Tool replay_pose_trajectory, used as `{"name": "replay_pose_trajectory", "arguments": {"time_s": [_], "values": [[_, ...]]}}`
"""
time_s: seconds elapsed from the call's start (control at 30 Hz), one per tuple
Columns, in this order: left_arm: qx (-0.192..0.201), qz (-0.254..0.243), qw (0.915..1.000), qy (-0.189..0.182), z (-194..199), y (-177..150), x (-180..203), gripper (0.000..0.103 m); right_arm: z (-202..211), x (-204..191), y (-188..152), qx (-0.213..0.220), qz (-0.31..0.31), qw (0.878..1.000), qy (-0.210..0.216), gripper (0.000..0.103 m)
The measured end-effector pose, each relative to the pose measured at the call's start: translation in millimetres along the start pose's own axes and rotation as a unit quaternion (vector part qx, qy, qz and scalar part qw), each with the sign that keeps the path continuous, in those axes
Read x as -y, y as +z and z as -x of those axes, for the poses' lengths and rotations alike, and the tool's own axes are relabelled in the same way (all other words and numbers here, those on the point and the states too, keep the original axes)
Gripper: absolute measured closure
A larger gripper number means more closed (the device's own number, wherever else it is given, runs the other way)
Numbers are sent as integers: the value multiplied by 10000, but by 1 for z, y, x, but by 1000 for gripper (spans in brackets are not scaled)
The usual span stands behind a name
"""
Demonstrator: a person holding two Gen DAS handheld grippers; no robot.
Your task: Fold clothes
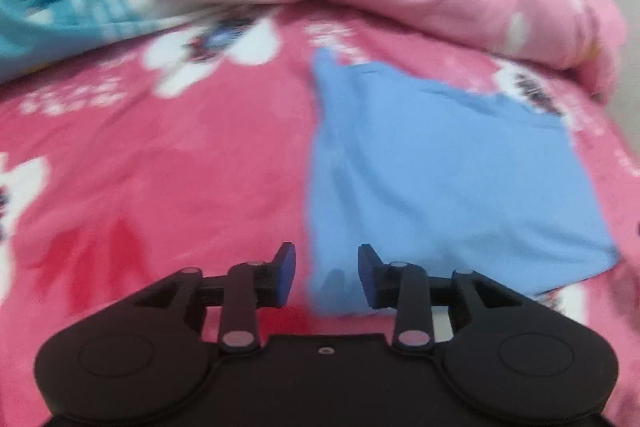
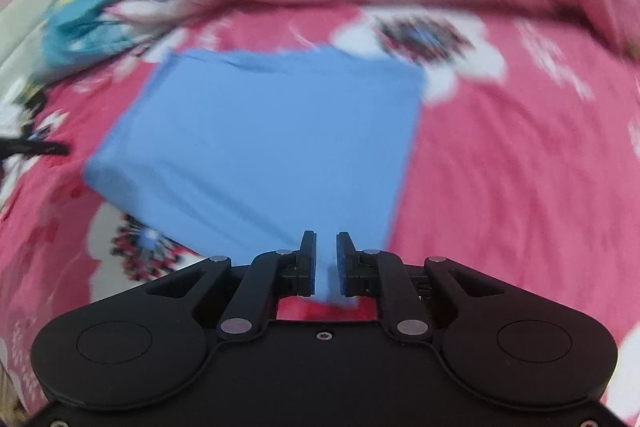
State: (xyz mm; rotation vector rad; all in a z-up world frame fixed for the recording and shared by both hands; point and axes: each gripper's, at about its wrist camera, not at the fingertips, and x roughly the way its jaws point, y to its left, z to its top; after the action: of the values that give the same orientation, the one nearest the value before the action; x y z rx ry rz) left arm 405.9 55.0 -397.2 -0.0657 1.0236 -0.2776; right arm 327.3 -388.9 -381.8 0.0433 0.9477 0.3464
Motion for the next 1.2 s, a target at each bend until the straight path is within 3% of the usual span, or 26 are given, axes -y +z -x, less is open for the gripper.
{"name": "replay_pose_trajectory", "arguments": {"time_s": [0.07, 0.2, 0.33, 0.53, 0.67, 0.8, 0.93, 1.07, 1.2], "values": [[-76, 21, 9998, -160, -20, 3, 14, 71, -17, -21, 18, 33, 520, 9984, 213, 92], [-154, -14, 9999, -45, -50, -4, 12, 70, -70, -59, 37, -95, 1318, 9903, 431, 92], [-60, 14, 9999, -113, -50, -15, -17, 69, -110, -51, 29, -523, 1790, 9824, 129, 92], [-108, -64, 9997, -200, -42, -13, -30, 64, -93, 13, 9, -886, 1273, 9861, -591, 94], [206, 102, 9997, -104, -33, -4, -23, 63, -79, 0, 36, -576, 1281, 9887, -522, 91], [426, 378, 9983, 77, -40, 0, -30, 61, -97, -67, 83, 28, 1910, 9816, 62, 87], [570, 714, 9941, 582, -54, 2, -45, 62, -152, -155, 124, 353, 2753, 9582, 692, 85], [614, 709, 9927, 754, -65, 3, -49, 61, -220, -202, 146, 202, 3316, 9382, 966, 85], [691, 520, 9929, 818, -68, 1, -46, 60, -255, -206, 142, -166, 3646, 9273, 828, 84]]}}
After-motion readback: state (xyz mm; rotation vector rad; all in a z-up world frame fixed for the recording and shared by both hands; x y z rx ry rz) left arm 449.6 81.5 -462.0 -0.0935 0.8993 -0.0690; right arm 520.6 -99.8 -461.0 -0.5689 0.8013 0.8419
